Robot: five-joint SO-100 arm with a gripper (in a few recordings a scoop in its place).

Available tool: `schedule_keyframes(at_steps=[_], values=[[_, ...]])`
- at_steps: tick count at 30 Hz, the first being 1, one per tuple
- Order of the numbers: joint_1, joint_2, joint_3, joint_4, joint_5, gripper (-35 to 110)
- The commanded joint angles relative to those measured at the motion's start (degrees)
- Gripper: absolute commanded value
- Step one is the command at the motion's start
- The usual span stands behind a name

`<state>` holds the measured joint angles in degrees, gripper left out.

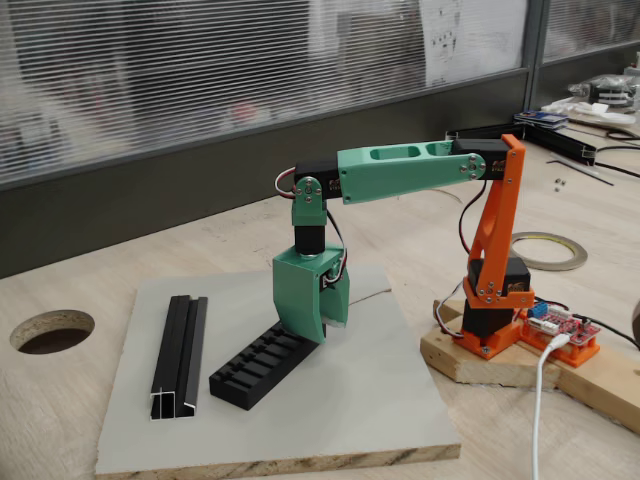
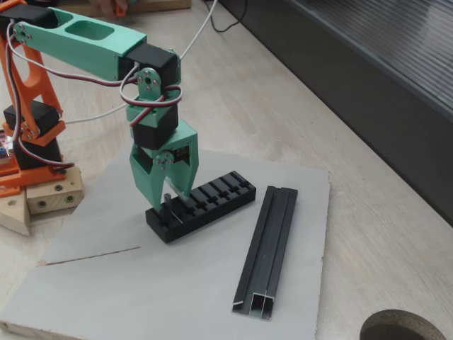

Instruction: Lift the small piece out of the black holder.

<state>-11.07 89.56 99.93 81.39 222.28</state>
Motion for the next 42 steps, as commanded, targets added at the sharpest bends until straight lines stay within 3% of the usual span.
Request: schedule_keyframes(at_steps=[1, 13, 23, 42], values=[[-0.8, 1.8, 0.4, 0.5, -0.1, 35], [-0.8, 0.9, 0.2, 0.5, -0.1, 35], [-0.9, 1.6, 0.4, 1.3, 0.0, 15], [-0.8, 1.3, 0.4, 1.3, 0.1, 8]])
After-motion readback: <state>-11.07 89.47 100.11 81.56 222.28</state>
